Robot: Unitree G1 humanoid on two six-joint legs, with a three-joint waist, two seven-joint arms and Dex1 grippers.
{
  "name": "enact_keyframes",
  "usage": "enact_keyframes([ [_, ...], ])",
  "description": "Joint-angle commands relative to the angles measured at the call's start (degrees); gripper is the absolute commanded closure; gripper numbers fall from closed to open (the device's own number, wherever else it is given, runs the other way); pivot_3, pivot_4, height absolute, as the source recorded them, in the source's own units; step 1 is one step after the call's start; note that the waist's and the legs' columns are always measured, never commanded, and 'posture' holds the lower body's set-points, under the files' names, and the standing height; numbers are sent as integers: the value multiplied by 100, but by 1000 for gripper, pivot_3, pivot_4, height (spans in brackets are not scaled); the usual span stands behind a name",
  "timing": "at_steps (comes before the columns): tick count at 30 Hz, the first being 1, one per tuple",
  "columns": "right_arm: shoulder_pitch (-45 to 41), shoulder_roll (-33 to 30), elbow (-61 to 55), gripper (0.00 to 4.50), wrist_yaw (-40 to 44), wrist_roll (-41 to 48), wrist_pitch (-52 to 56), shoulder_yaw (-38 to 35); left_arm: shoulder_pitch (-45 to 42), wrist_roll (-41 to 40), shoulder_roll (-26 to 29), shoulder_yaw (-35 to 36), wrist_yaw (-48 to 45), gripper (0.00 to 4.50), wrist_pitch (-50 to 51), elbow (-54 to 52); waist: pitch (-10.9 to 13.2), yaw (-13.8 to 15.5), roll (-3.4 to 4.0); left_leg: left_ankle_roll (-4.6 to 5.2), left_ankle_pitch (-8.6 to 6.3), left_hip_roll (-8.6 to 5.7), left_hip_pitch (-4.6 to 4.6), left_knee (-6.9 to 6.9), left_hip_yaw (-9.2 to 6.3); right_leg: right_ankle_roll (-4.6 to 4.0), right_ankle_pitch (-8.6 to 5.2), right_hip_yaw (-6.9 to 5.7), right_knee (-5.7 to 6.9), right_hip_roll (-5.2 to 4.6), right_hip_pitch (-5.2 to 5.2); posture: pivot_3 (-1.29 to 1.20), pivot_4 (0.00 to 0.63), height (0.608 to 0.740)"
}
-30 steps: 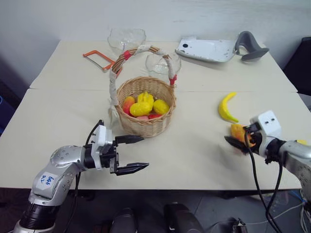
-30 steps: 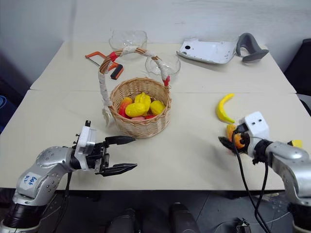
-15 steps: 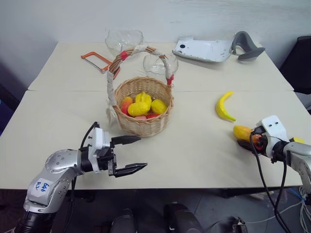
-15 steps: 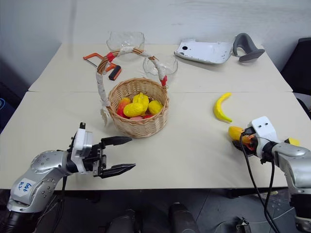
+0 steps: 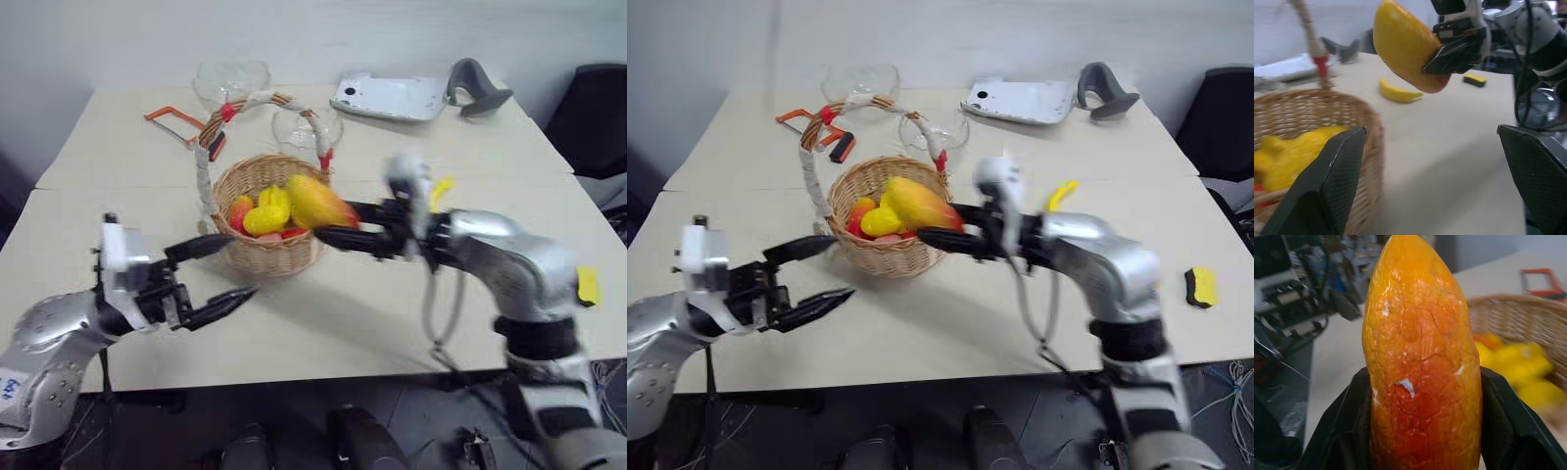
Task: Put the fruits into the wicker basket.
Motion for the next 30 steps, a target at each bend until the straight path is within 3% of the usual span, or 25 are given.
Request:
enact_keyframes([
  [1,-650,573,1099,2310,-946,-938,-621,265,221,105,-247,420,458,0,-215,31,-2,21,-3,2,-1,-1,-2,2,-1,0,0,-3,-1,-4,0,0,150,740],
  [6,-1012,1061,2278,2310,-1337,-1638,-1349,347,844,265,-511,521,619,0,-377,-142,-10,69,-17,22,-22,-4,-15,4,10,2,0,-15,-26,-21,-2,0,150,740],
  [9,-1119,969,2706,1361,-1291,-2206,-2257,483,844,282,-525,426,716,0,-399,-166,-10,92,-17,21,-25,-3,-34,3,16,3,0,-15,-22,-21,-31,0,150,740],
  [12,-908,904,2308,326,-653,-1830,-2567,233,742,193,-520,297,768,0,-320,-217,-9,90,-16,13,-16,-2,-86,13,18,3,1,-15,3,-19,-91,0,150,740],
  [13,-630,666,1882,45,-324,-1646,-2557,145,670,197,-486,223,755,0,-297,-206,-9,90,-16,13,-16,-2,-83,14,17,4,1,-15,17,-19,-92,0,150,740],
  [16,519,-127,452,45,578,-950,-2465,-299,419,207,-429,72,758,0,-271,-126,-11,150,-18,10,-16,0,-79,11,-11,6,2,-26,27,-16,-85,0,150,740],
  [20,2236,-992,-550,45,941,-884,-3142,-1178,92,325,-459,-200,721,0,-378,-17,-10,272,-17,15,-26,-3,-82,6,-17,10,2,-28,-10,-17,-66,0,150,740],
  [23,3312,-1355,-874,45,624,-929,-3301,-2128,-120,384,-443,-468,638,0,-363,-11,-7,257,-11,19,-25,-4,-81,8,1,10,2,-15,-27,-13,-60,0,150,740],
  [25,3996,-1506,-990,45,485,-1015,-3469,-2716,-182,330,-400,-602,567,0,-273,-55,-7,242,-11,21,-18,-5,-74,9,17,9,2,-1,-27,-9,-60,0,150,740],
  [30,5762,-1199,-864,45,99,-1539,-4545,-3848,-467,406,32,-996,-41,0,-125,155,-6,258,-10,10,4,-8,-42,2,14,2,6,3,-12,1,-39,0,150,740],
])
